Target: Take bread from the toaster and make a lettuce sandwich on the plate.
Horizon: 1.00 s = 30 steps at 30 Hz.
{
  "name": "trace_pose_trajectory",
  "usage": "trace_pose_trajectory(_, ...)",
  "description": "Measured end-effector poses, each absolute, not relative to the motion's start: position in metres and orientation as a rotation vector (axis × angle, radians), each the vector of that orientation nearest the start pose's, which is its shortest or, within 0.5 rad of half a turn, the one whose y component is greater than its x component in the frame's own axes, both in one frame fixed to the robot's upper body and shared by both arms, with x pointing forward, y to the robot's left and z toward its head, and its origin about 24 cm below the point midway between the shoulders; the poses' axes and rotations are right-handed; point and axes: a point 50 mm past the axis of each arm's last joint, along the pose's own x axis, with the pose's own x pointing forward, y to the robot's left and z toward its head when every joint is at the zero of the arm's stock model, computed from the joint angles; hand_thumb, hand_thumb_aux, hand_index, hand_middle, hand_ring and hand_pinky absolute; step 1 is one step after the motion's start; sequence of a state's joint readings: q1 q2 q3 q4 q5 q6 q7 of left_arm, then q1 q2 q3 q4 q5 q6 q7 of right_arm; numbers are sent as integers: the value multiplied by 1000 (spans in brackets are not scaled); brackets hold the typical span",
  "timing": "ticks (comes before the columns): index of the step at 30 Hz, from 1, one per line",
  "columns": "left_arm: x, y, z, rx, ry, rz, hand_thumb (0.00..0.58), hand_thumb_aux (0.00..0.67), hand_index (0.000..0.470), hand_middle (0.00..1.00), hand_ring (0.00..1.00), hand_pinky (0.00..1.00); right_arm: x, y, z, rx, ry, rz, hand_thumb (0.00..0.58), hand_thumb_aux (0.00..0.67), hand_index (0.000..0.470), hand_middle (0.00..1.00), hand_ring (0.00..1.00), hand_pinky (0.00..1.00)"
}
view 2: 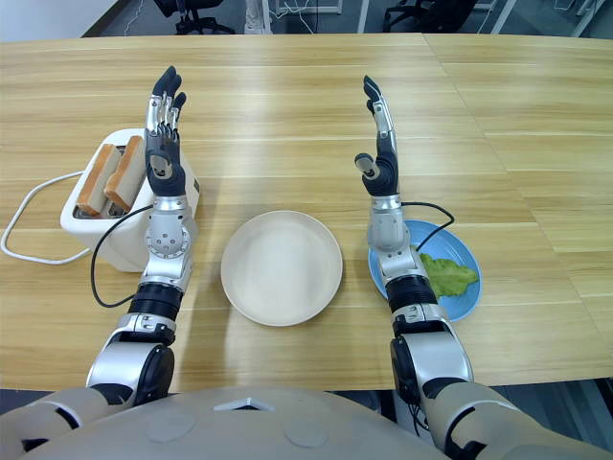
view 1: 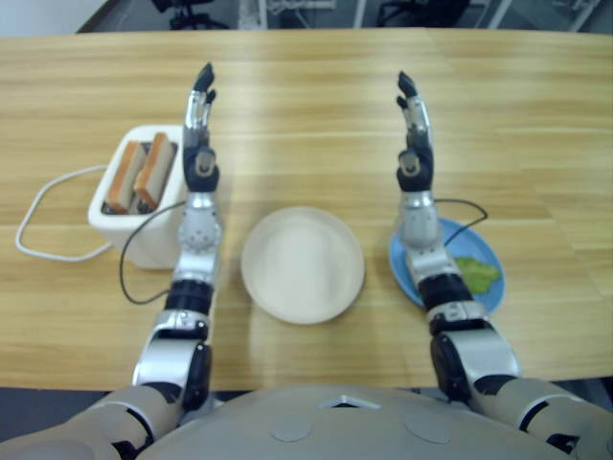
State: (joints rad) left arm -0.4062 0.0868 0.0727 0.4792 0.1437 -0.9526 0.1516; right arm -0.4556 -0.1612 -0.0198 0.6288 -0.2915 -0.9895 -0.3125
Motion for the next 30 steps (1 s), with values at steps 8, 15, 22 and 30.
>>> trace_pose_trajectory(8, 294, 150, 126, 128, -880, 28, 0, 0, 0, 0, 0, 0, 303, -150, 113, -263, -845, -21, 0, 0, 0, 0, 0, 0)
trace_pose_trajectory(15, 294, 150, 126, 129, -879, 26, 0, 0, 0, 0, 0, 0, 303, -149, 113, -264, -844, -16, 0, 0, 0, 0, 0, 0)
trace_pose_trajectory(22, 283, 172, 142, 248, -920, 47, 0, 0, 0, 0, 0, 0, 303, -146, 112, -267, -841, -6, 0, 0, 0, 0, 0, 0)
trace_pose_trajectory(30, 251, 245, 173, 669, -845, 144, 0, 0, 0, 0, 0, 0, 302, -145, 110, -261, -839, -16, 0, 0, 0, 0, 0, 0)
